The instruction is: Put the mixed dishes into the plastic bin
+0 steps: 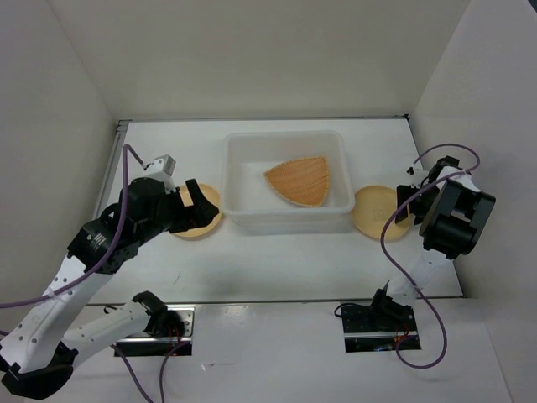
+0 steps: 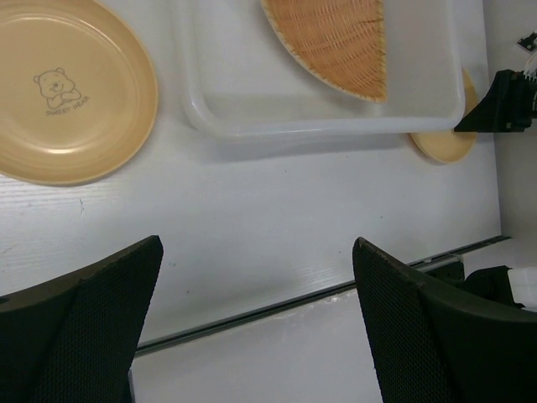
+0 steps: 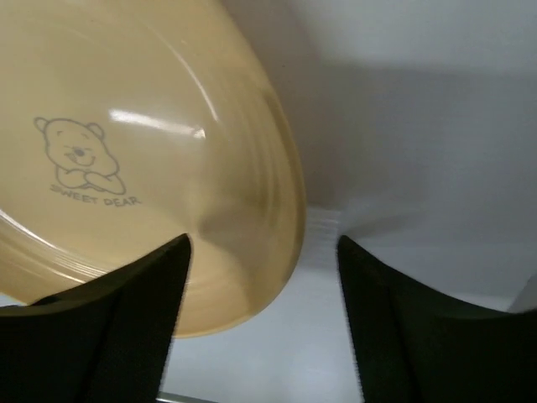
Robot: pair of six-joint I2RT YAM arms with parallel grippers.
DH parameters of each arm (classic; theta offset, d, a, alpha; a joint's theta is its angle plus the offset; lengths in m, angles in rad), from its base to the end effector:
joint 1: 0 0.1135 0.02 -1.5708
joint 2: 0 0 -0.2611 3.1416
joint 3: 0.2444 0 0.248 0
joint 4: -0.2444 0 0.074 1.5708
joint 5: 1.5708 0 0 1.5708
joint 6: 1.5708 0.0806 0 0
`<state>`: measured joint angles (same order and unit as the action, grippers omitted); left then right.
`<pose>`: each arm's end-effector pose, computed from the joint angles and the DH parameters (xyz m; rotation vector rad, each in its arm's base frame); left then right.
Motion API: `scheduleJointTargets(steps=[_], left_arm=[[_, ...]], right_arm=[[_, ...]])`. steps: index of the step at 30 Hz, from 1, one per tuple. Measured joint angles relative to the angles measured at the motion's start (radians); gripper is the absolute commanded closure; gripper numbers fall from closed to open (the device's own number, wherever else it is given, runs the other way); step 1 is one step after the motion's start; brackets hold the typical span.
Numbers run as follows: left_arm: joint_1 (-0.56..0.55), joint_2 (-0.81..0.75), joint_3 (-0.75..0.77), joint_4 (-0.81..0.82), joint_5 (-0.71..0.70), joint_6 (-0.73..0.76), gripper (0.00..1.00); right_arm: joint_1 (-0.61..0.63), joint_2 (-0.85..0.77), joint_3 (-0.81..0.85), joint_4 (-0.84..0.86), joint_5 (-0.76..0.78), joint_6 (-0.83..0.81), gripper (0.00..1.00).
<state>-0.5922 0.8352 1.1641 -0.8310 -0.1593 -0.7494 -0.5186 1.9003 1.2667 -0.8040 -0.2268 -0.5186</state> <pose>0.1629 -0.0942 0.3677 -0.2676 2.1160 -0.6505 0.3166 -0.1598 0.1153 -0.0221 2.9079 0.1915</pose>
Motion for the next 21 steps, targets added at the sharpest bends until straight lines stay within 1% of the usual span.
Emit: scheduleJointTargets(steps=[2, 3, 5, 6, 9, 10, 14, 18, 21], left_arm=[[0.0, -0.011, 0.0, -0.011, 0.0, -0.016, 0.0], [0.0, -0.013, -0.001, -0.015, 0.0, -0.02, 0.0], [0.0, -0.021, -0.008, -0.019, 0.0, -0.037, 0.0], [0.0, -0.024, -0.011, -0.023, 0.0, -0.041, 0.0], [0.0, -0.039, -0.021, -0.033, 0.0, -0.052, 0.0], [0.0, -0.045, -0.023, -0.033, 0.0, -0.06, 0.0], [0.0, -0.068, -0.026, -0.038, 0.0, -0.068, 0.0], [0.0, -0.092, -0.034, -0.038, 0.0, -0.071, 0.0], [0.0, -0.128, -0.061, -0.041, 0.0, -0.085, 0.0]], right_arm=[[0.001, 0.015, 0.014, -0.003, -0.001, -0.007, 0.41], [0.001, 0.025, 0.024, -0.006, -0.003, -0.011, 0.55], [0.001, 0.048, 0.047, -0.014, -0.017, -0.017, 0.68], [0.001, 0.057, 0.057, -0.019, -0.023, -0.018, 0.8], [-0.002, 0.085, 0.082, -0.028, -0.122, 0.003, 0.98], [-0.002, 0.086, 0.084, -0.038, -0.149, 0.011, 1.0], [-0.004, 0.087, 0.083, -0.06, -0.19, 0.028, 1.0], [-0.01, 0.061, 0.082, -0.077, -0.177, 0.042, 1.0], [-0.018, -0.01, 0.094, -0.105, -0.14, 0.065, 1.0]])
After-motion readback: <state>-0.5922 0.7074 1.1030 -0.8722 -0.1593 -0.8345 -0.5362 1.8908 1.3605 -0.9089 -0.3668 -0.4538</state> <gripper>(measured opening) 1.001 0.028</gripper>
